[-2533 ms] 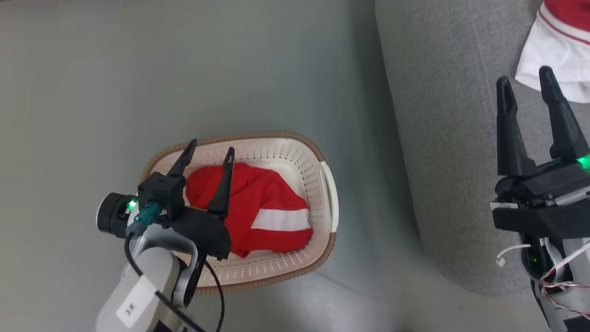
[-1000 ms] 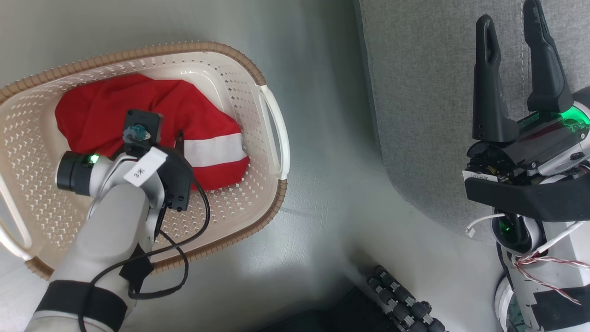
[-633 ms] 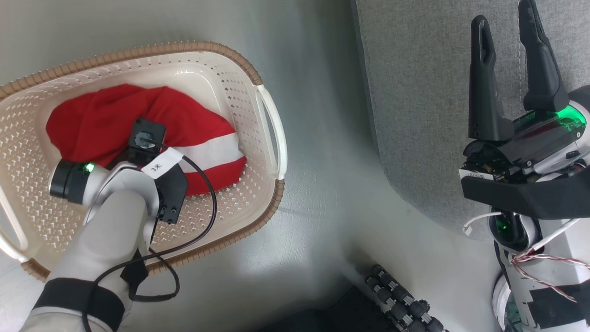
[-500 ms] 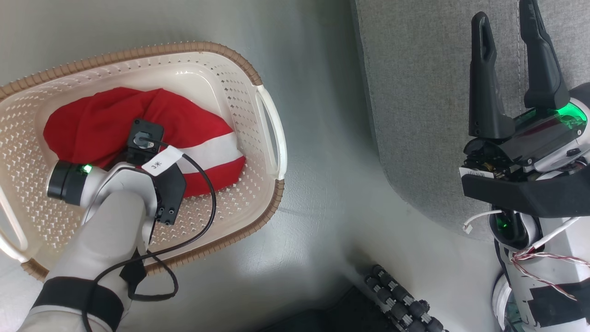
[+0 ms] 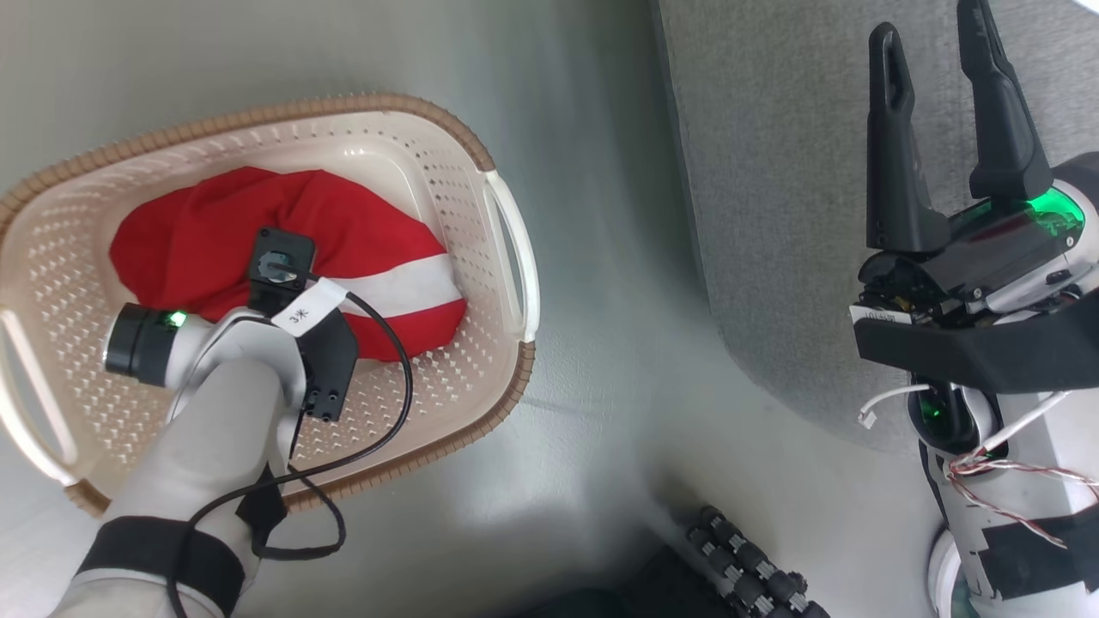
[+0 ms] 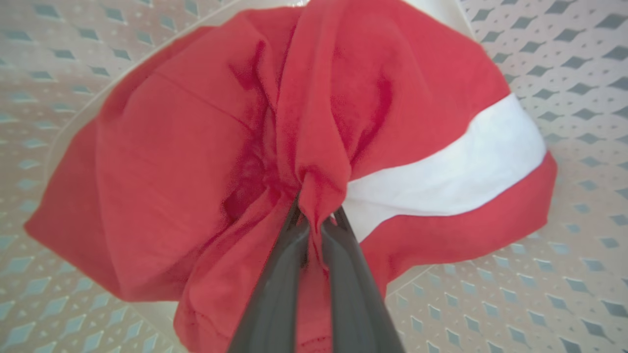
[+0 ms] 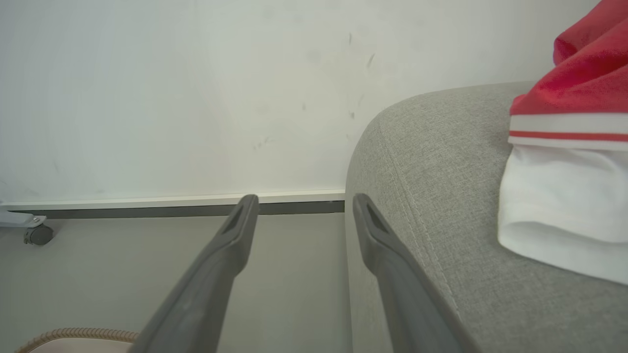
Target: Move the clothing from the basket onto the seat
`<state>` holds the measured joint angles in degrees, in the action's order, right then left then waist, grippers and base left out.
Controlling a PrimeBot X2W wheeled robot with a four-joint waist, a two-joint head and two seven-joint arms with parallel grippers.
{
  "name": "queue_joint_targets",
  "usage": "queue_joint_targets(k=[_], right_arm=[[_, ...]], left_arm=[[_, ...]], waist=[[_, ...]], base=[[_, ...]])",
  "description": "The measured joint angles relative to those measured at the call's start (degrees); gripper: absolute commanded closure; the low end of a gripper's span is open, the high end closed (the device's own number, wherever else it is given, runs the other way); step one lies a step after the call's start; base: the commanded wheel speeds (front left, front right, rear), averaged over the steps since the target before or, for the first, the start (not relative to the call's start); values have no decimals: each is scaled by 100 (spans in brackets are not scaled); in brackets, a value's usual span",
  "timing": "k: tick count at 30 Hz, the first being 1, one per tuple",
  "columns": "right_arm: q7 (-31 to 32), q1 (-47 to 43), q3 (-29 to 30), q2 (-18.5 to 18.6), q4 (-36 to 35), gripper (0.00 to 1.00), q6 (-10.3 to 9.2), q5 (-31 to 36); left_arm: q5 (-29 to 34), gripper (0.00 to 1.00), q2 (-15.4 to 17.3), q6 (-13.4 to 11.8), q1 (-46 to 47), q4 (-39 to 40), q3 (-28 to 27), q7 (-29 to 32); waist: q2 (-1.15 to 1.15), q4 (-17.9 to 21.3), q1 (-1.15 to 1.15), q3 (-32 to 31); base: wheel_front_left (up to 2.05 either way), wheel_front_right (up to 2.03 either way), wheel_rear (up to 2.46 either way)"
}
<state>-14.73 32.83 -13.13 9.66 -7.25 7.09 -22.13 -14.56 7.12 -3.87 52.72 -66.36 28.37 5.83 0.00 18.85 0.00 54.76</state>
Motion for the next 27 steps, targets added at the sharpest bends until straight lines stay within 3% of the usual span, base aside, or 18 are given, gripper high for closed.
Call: queue_joint_targets(k=[18, 27], right_arm=[[1, 70, 112, 133, 553, 0, 3, -29], [1, -87, 224, 232, 768, 0, 3, -65]], left_arm=[[-360, 100, -332, 700, -419, 87, -90, -1179], [-614, 100, -425, 901, -633, 369, -152, -1813]], waist=[[0, -302, 0, -1131], [0, -623, 1, -1802]], base=[[0, 0, 0], [0, 0, 0]])
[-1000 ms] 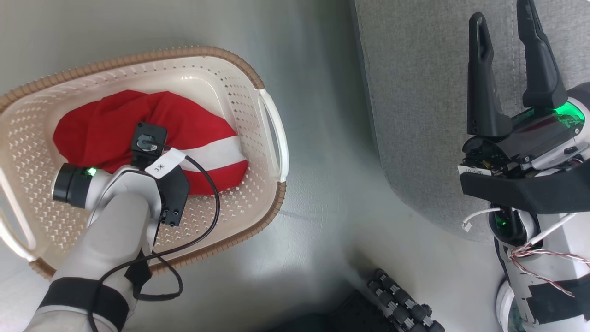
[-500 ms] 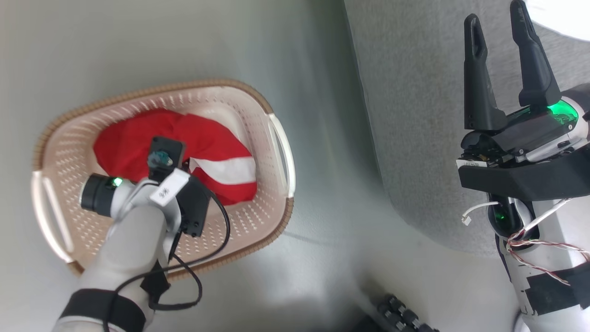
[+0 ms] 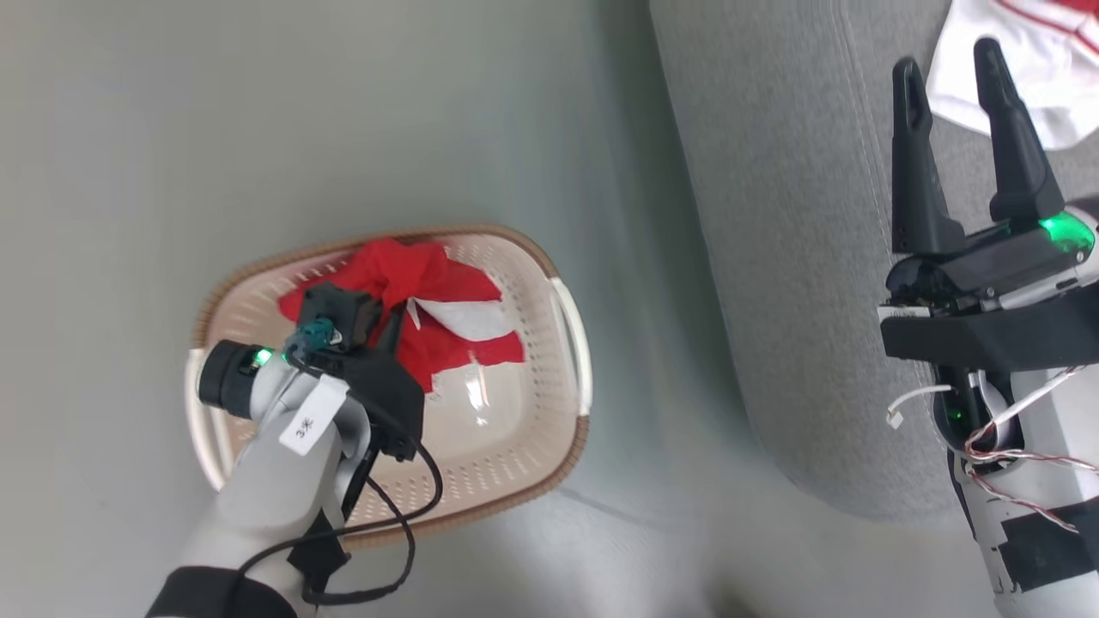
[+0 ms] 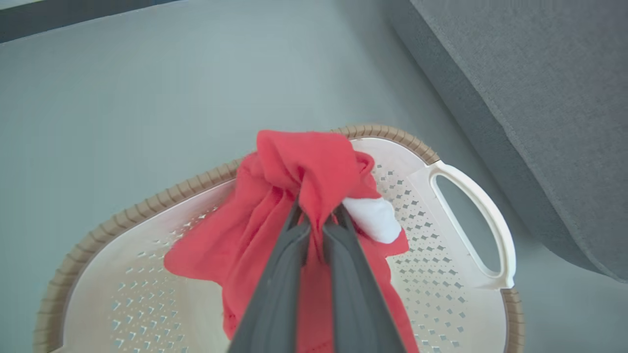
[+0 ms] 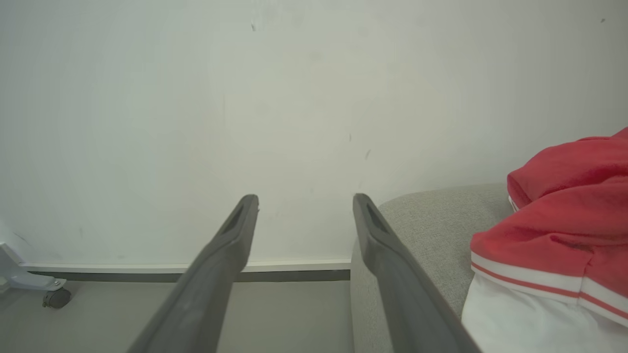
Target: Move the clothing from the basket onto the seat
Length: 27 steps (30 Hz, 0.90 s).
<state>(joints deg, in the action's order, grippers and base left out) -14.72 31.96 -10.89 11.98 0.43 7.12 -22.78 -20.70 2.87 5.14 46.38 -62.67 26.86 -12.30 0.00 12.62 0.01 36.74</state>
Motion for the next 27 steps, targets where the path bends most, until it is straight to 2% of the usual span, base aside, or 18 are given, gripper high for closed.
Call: queue_joint_targets(k=[14, 27], right_arm=[[0, -497, 92, 170, 243, 0, 0, -24], [0, -1044, -314, 56, 481, 0, 0, -129]], left_arm=[[-441, 100, -59, 152, -443, 1151, -35, -199], [-539, 100, -56, 193, -692, 2662, 164, -200]], waist=[[0, -695, -1, -1159], [0, -1040, 0, -2259]], base=[[0, 0, 0], [0, 0, 0]])
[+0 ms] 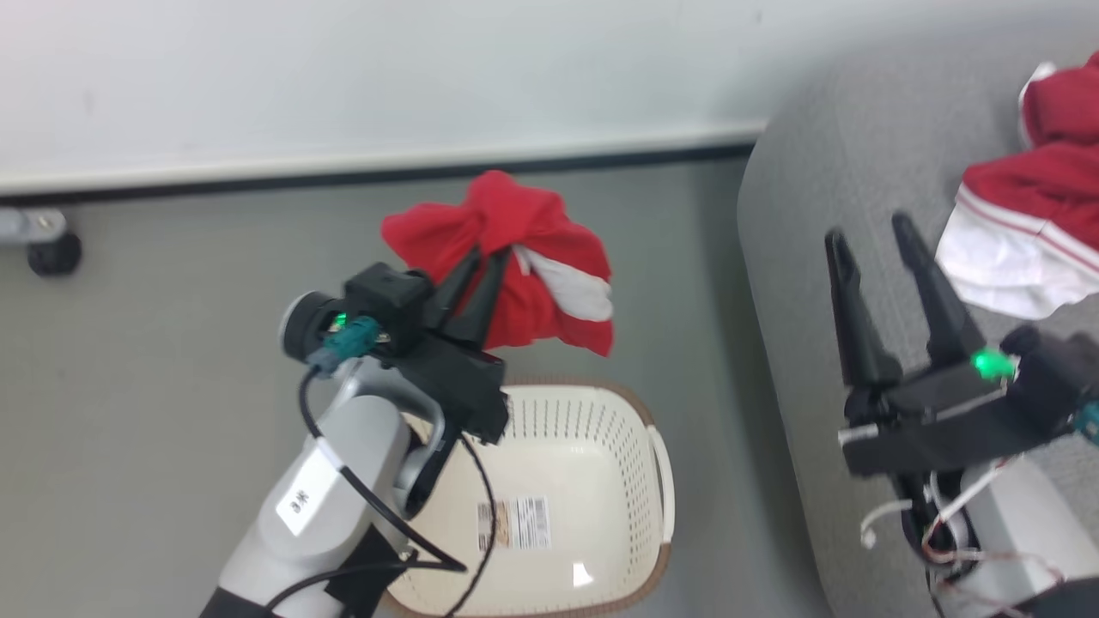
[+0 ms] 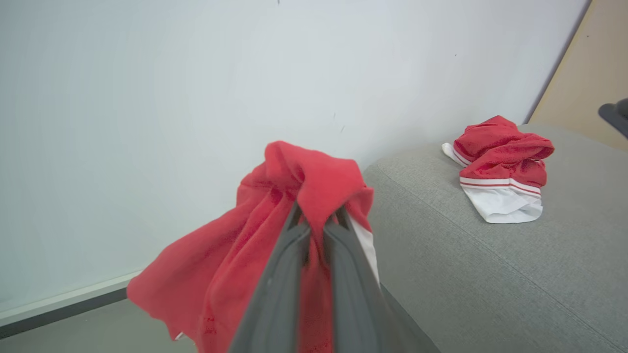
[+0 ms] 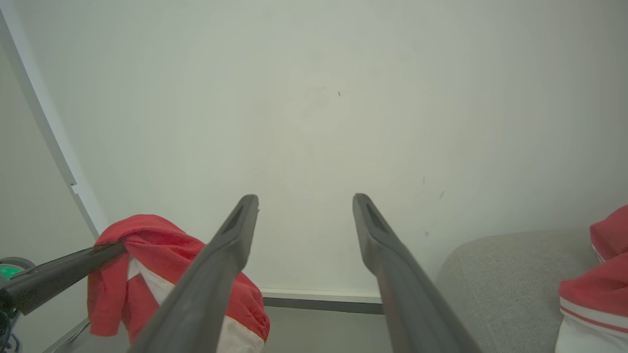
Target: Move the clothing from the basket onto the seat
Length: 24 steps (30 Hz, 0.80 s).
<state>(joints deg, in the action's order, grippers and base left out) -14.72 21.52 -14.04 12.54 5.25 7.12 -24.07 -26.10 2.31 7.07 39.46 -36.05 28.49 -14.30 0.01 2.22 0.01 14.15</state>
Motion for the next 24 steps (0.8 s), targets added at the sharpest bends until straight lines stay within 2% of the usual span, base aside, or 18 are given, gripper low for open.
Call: queue_joint_targets(k=[7, 15, 24], right_arm=[[1, -421, -336, -33, 129, 0, 0, -70], [1, -830, -616, -23, -74, 0, 0, -87], [1, -914, -1023, 33, -327, 0, 0, -100]], left_arm=[[-5, 100, -12, 1, 1, 401, 136, 0], [-24, 100, -11, -1, -60, 825, 191, -1], [-107, 100, -11, -62, -224, 1116, 247, 65]], waist=[[0, -57, 0, -506], [0, -62, 0, -1075], [0, -10, -1, -1302]], base=[[0, 0, 0], [0, 0, 0], [0, 0, 0]])
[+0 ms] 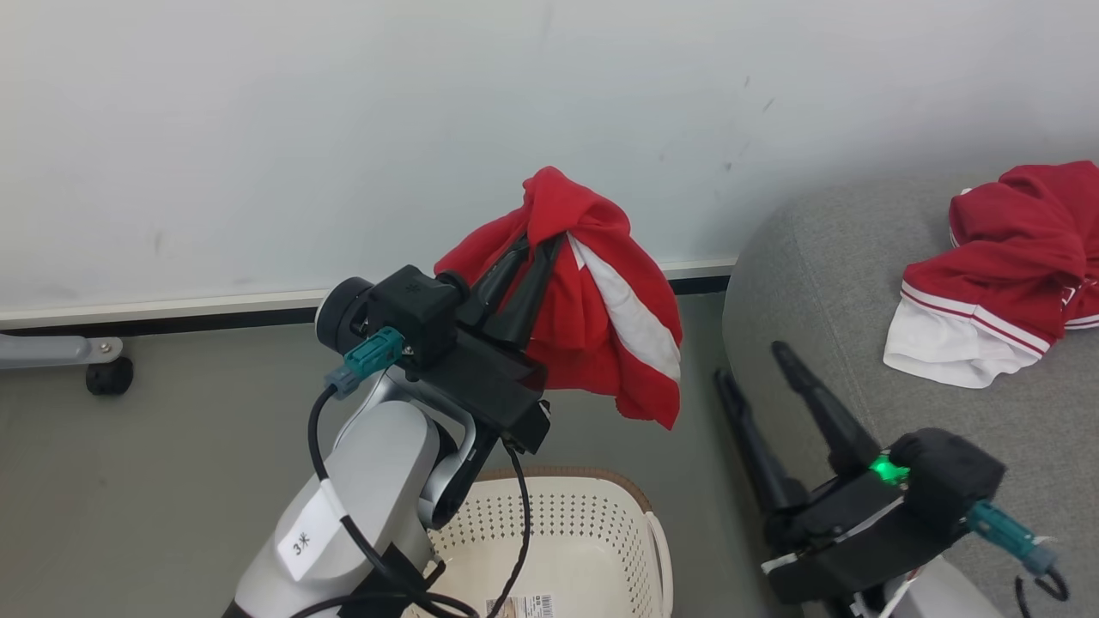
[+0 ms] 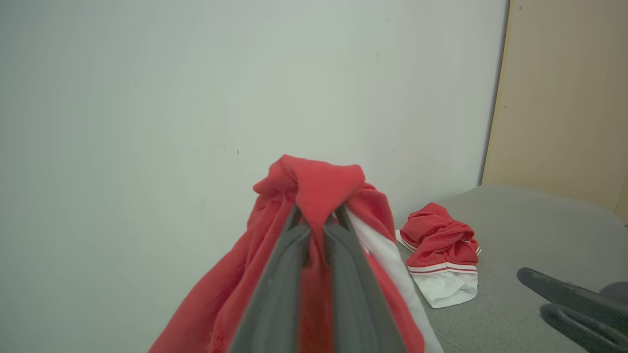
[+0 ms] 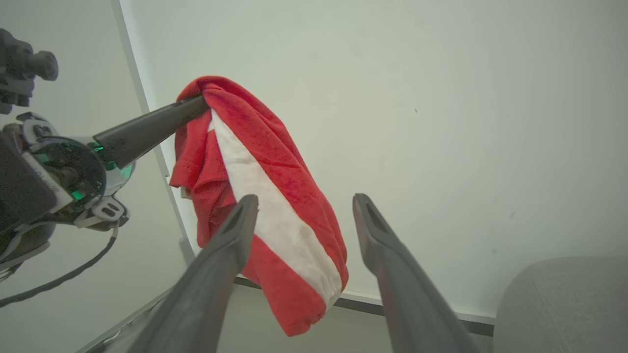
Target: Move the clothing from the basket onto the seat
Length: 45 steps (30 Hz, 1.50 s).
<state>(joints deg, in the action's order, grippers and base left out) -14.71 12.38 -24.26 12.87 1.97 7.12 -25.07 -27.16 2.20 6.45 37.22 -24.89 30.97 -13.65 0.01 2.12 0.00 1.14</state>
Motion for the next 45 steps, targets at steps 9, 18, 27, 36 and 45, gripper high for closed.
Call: queue_joint_targets(k=[9, 18, 27, 36, 45], right_arm=[[8, 488, -783, -33, 308, 0, 1, 513], [178, 927, -836, -69, 1024, 0, 1, 798], [458, 1283, -978, -123, 1882, 0, 1, 843], [328, 1534, -1015, -275, 2159, 100, 1, 799], [133, 1523, -721, -245, 2102, 100, 1, 630]], left_arm=[[-67, 100, 4, -91, -8, 207, 211, 155], [-204, 100, 7, -145, -8, 404, 586, 269], [-447, 100, 19, -194, -8, 550, 1082, 349], [-505, 100, 23, -301, -57, 538, 1069, 407], [-538, 100, 234, -417, -338, 467, 909, 433]], waist=[[-1, -28, -1, 19], [-1, -205, 0, 35], [-1, -477, 0, 38], [-1, -733, -1, -25], [-1, -665, 0, -75]], base=[[0, 0, 0], [0, 0, 0], [0, 0, 0], [0, 0, 0], [0, 0, 0]])
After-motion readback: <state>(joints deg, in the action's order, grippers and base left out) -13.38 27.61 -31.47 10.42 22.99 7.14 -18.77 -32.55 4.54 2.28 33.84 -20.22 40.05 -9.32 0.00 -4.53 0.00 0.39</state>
